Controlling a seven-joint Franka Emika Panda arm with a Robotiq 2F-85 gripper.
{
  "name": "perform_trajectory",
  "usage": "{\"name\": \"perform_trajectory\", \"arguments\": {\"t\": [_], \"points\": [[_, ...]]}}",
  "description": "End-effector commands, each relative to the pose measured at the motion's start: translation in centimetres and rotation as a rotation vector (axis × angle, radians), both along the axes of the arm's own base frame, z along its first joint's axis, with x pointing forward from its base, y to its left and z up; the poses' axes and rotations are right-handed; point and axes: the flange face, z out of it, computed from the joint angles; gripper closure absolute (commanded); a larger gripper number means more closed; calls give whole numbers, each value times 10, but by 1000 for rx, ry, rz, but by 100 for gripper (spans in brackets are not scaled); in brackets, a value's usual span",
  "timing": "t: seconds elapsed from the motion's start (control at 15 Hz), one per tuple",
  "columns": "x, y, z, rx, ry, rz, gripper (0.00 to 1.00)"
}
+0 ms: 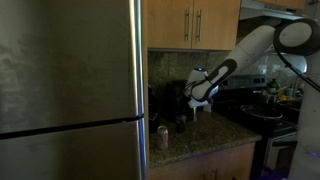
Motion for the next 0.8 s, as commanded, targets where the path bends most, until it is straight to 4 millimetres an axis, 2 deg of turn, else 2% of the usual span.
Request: {"name": "perform_trajectory", "arguments": {"t": [0.0,0.2,0.47,0.73], "points": [[9,3,-9,5,-49,-10,47],[11,-1,-8,-23,-88,-14,67],[8,-10,0,-91,-90,-30,67],[-16,-10,24,-60,64,15,67]]}}
